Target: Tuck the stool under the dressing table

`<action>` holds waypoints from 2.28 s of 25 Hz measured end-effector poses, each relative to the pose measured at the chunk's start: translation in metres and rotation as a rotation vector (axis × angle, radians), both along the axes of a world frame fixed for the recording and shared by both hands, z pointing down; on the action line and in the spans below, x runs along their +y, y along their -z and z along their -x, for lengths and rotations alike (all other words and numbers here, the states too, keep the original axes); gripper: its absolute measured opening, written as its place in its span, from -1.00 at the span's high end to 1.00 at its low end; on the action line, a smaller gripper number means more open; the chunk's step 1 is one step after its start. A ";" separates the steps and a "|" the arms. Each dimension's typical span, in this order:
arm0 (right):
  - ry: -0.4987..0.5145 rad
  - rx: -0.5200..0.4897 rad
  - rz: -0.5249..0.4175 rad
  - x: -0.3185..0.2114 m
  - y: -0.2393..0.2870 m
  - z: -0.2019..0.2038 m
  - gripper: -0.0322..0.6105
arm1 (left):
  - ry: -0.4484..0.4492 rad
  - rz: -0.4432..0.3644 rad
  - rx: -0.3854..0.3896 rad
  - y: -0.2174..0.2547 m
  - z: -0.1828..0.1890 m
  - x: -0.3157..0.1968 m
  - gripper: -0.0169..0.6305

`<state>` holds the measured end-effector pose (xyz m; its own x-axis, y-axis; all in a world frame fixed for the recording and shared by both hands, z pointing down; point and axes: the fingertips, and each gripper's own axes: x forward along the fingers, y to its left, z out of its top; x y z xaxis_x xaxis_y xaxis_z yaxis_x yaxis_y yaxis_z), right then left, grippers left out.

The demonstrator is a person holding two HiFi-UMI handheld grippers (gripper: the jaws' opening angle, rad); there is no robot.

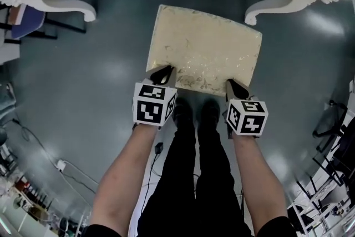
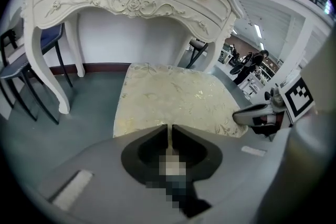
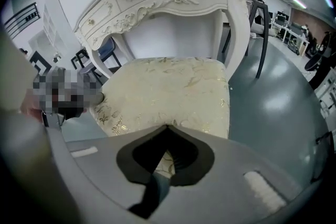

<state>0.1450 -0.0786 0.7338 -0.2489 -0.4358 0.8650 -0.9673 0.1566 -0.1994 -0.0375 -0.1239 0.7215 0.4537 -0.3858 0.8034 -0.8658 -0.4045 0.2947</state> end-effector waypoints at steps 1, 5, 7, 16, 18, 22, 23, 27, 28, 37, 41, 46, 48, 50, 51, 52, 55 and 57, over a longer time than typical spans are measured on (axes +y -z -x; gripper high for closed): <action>0.005 -0.002 -0.009 -0.008 0.001 -0.004 0.88 | -0.004 0.000 -0.003 0.000 -0.004 -0.005 0.82; 0.020 -0.049 -0.040 -0.032 0.003 -0.015 0.88 | -0.004 -0.025 -0.004 0.001 -0.015 -0.021 0.82; 0.041 -0.074 -0.052 -0.042 0.003 -0.017 0.88 | 0.014 -0.051 -0.019 0.001 -0.017 -0.029 0.82; 0.093 -0.077 -0.111 -0.101 0.007 -0.033 0.88 | 0.084 -0.045 0.035 0.003 -0.029 -0.079 0.83; 0.109 -0.064 -0.128 -0.116 0.008 -0.037 0.88 | 0.080 -0.065 0.034 0.004 -0.033 -0.090 0.83; 0.129 -0.063 -0.141 -0.143 0.009 -0.042 0.88 | 0.090 -0.090 0.029 0.005 -0.039 -0.111 0.83; 0.133 -0.061 -0.140 -0.148 0.009 -0.043 0.88 | 0.088 -0.091 0.023 0.005 -0.040 -0.115 0.83; 0.143 -0.052 -0.149 -0.170 0.010 -0.048 0.88 | 0.088 -0.085 0.027 0.005 -0.045 -0.132 0.84; 0.143 -0.056 -0.153 -0.176 0.010 -0.049 0.88 | 0.090 -0.087 0.027 0.006 -0.046 -0.137 0.84; 0.140 -0.073 -0.203 -0.221 0.014 -0.049 0.88 | 0.080 -0.161 -0.020 0.010 -0.047 -0.188 0.84; 0.145 -0.054 -0.225 -0.239 0.014 -0.051 0.88 | 0.097 -0.182 0.038 0.014 -0.049 -0.202 0.85; 0.117 -0.097 -0.237 -0.242 0.023 -0.054 0.88 | 0.116 -0.180 0.046 0.022 -0.043 -0.190 0.90; 0.069 -0.115 -0.248 -0.234 0.032 -0.064 0.88 | 0.122 -0.174 0.029 0.020 -0.040 -0.176 0.90; 0.027 -0.102 -0.245 -0.221 0.033 -0.076 0.88 | 0.118 -0.169 0.014 0.015 -0.038 -0.165 0.84; 0.016 -0.099 -0.235 -0.215 0.032 -0.080 0.88 | 0.120 -0.165 0.013 0.013 -0.037 -0.161 0.81; 0.013 -0.101 -0.221 -0.208 0.029 -0.083 0.88 | 0.126 -0.159 0.016 0.012 -0.036 -0.158 0.78; 0.048 -0.098 -0.175 -0.193 0.018 -0.083 0.88 | 0.142 -0.131 0.034 0.009 -0.038 -0.151 0.63; 0.066 -0.090 -0.153 -0.188 0.011 -0.082 0.84 | 0.139 -0.124 0.031 0.006 -0.037 -0.149 0.56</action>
<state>0.2274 -0.2663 0.7230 -0.3547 -0.5411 0.7625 -0.9333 0.2542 -0.2537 -0.0001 -0.2728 0.7156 0.4130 -0.5419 0.7320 -0.9071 -0.3168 0.2773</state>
